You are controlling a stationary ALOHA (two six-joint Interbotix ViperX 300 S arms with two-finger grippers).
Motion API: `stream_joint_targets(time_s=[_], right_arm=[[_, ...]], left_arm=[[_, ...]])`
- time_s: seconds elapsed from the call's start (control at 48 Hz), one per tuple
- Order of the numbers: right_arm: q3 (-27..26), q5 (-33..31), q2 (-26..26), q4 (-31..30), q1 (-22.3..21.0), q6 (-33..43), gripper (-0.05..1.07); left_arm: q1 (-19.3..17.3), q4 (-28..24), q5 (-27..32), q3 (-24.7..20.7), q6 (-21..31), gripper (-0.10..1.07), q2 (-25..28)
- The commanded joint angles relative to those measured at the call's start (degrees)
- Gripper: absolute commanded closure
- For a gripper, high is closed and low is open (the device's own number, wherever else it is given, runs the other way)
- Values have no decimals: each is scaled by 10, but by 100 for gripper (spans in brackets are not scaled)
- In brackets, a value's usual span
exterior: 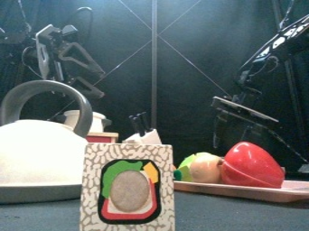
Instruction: Grab bowl
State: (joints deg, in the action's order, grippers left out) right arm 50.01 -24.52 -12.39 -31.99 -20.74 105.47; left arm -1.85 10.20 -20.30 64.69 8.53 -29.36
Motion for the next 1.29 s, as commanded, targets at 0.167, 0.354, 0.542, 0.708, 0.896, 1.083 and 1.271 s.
stream_joint_targets(time_s=[0.167, 0.354, 0.542, 0.708, 0.896, 1.083, 1.271], right_arm=[[-14, 2, 24, -1, -4, -2, 24], [-16, 2, 27, -1, -13, -2, 25], [-19, 4, 38, -2, -18, -2, 28], [-34, 5, 58, -4, -19, -3, 36], [-50, 4, 76, -8, -20, -11, 46], [-51, 2, 76, -7, -24, -21, 55], [-52, -2, 56, -21, -24, -21, 65]], left_arm=[[1, -1, -5, -6, -2, 4, -1], [1, -1, -5, -6, -2, 4, -1], [1, -1, -5, -6, -2, 4, -1], [2, -1, -5, -6, -2, 4, 0], [1, -1, -5, -6, -3, 4, 0], [1, -1, -3, -6, -3, 4, 0], [1, -2, -2, -6, -2, 4, -1]])
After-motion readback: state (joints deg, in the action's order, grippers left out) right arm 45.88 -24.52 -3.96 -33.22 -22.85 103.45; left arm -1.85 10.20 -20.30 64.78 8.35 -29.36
